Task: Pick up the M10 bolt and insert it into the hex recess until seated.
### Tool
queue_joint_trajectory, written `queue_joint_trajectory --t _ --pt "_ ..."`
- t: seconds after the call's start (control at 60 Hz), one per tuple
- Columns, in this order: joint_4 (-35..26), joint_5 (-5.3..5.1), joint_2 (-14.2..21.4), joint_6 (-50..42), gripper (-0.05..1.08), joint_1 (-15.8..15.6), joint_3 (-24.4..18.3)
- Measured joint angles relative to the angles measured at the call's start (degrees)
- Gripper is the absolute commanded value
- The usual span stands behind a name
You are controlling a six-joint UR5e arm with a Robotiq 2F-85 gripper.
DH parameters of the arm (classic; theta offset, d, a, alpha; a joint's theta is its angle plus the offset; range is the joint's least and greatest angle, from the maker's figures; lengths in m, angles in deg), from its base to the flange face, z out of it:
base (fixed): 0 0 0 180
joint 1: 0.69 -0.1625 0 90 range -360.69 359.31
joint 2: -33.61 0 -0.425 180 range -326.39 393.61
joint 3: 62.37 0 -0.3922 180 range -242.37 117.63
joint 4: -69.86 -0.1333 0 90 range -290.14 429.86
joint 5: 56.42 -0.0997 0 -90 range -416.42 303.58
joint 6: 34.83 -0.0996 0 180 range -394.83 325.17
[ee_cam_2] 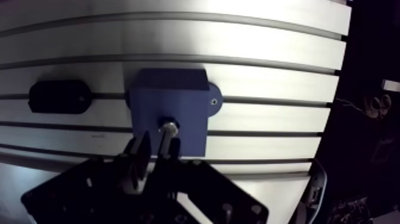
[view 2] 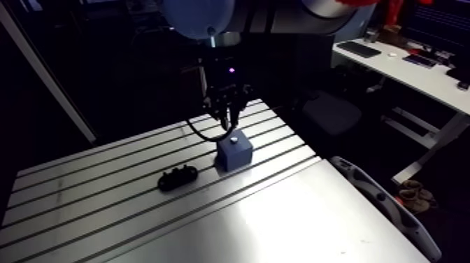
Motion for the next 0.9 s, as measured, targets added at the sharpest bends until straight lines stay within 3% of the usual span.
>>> queue_joint_trajectory --t 0.9 --pt "-0.4 -0.21 -1.1 5.3 1.08 0.9 0.3"
